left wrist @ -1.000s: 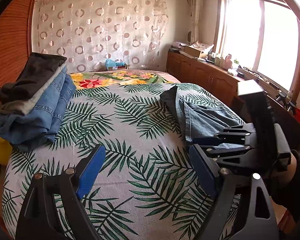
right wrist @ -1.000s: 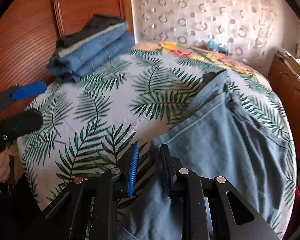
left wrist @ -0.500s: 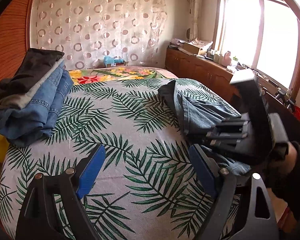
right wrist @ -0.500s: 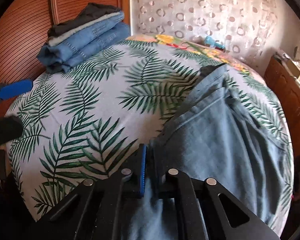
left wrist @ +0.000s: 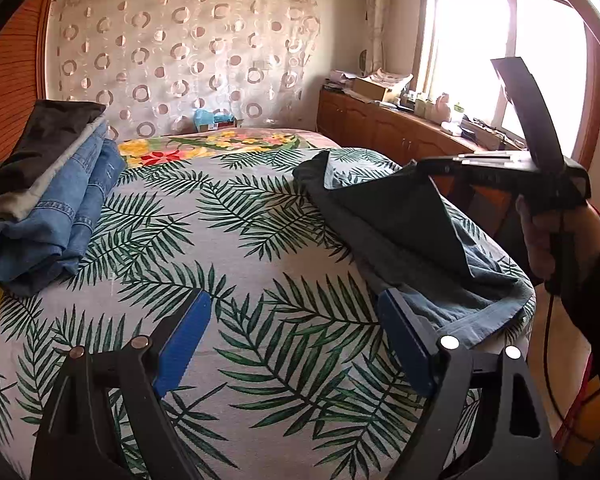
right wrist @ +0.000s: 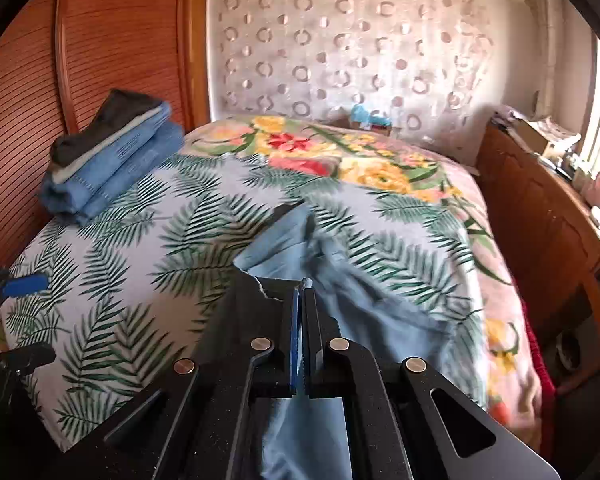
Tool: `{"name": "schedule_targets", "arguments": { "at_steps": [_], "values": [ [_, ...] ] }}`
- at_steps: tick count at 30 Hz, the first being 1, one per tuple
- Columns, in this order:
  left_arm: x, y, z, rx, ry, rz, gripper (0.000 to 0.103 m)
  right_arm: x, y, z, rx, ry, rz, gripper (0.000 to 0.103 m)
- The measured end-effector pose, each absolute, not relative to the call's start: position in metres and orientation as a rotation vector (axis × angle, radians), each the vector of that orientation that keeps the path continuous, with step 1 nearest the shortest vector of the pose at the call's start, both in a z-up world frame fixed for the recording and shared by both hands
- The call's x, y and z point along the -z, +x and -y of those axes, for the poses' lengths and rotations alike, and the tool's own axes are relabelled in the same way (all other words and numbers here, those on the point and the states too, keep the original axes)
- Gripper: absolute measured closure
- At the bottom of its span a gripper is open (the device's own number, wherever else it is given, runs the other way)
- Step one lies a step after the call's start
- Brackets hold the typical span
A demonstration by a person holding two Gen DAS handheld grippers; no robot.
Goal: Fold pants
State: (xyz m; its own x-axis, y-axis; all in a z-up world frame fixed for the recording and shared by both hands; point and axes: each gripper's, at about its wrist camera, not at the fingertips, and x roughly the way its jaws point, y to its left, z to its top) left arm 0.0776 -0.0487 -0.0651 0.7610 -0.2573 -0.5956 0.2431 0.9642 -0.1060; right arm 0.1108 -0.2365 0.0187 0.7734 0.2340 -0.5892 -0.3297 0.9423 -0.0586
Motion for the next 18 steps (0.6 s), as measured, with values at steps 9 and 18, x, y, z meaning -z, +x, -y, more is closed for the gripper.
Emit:
{"name": "schedule_targets", "arguments": {
  "at_steps": [9,18],
  "values": [
    [0.071,0.077,0.062,0.297,0.0,-0.664,0.017,-0.028,0.122,0.252,-0.244,-0.191,-0.604,0.102],
    [0.072,0.077,0.061,0.291,-0.007,-0.668,0.017,-0.026,0.142,0.27,-0.163,-0.206,-0.606,0.102]
  ]
}}
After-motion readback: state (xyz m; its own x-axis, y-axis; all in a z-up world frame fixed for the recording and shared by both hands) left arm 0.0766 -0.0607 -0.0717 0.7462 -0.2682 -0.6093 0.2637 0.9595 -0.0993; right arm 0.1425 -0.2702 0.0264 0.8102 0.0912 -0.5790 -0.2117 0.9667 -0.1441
